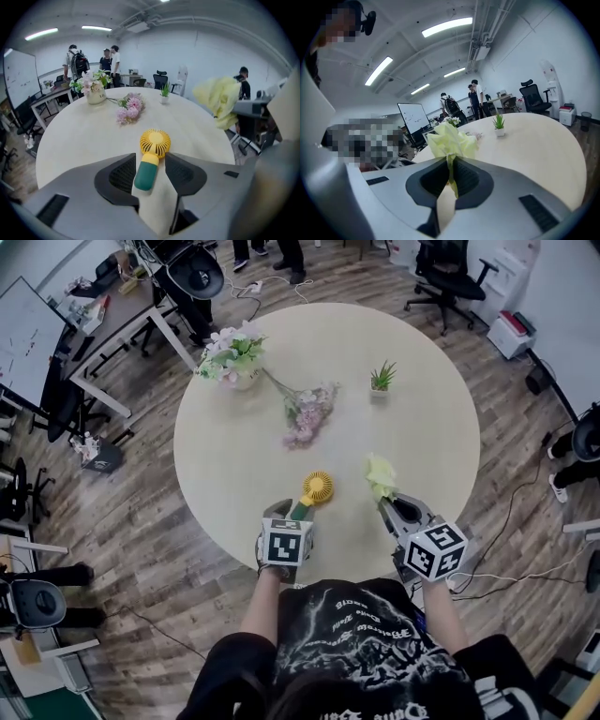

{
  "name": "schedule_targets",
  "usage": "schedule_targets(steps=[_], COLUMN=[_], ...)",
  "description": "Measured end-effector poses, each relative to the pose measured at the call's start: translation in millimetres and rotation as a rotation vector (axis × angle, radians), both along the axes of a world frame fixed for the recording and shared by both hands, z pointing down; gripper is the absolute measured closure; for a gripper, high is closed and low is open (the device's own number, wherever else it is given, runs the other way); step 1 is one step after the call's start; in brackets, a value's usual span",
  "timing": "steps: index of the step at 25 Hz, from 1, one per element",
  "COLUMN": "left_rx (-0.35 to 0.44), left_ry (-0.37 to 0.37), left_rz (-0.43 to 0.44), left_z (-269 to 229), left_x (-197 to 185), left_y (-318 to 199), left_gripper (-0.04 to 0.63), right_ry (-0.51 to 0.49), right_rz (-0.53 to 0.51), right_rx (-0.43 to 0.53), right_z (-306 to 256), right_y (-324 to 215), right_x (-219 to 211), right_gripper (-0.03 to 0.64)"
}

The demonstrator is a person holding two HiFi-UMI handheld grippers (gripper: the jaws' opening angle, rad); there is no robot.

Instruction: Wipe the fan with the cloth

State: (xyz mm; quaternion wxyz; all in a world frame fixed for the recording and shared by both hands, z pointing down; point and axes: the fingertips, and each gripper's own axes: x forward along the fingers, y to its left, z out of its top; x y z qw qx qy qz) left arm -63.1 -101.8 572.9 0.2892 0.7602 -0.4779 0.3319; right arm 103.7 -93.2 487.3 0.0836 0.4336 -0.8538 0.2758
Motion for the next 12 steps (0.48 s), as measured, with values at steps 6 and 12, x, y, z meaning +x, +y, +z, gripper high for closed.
schedule_targets(steps=[6, 12], left_rx=[0.151, 0.259], left_ry=[0.192, 0.304], left_rz=[-0.105, -0.129], left_z=[-47, -66], left_x=[-13, -24], left_y=[8, 33], left_gripper=[0.442, 0.568], right_ry=[0.04, 0.025], right_rz=[0.028, 0.058], right_rx=[0.039, 0.028], right_z=[3, 10], right_y=[4, 15], right_x=[-7, -9], right_gripper=[0.592, 0.592])
